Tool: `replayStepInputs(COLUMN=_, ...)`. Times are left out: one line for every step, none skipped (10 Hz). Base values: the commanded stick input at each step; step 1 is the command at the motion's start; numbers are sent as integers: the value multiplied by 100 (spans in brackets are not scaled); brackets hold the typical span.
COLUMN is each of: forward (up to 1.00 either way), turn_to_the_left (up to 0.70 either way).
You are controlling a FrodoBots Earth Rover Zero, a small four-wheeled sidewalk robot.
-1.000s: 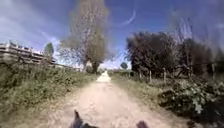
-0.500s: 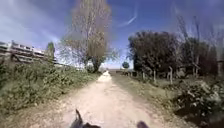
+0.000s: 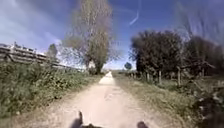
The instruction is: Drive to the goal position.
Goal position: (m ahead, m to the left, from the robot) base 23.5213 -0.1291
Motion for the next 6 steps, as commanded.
replayStepInputs(forward=70, turn_to_the_left=0)
replayStepInputs(forward=70, turn_to_the_left=0)
replayStepInputs(forward=70, turn_to_the_left=0)
replayStepInputs(forward=70, turn_to_the_left=0)
replayStepInputs(forward=70, turn_to_the_left=0)
replayStepInputs(forward=70, turn_to_the_left=0)
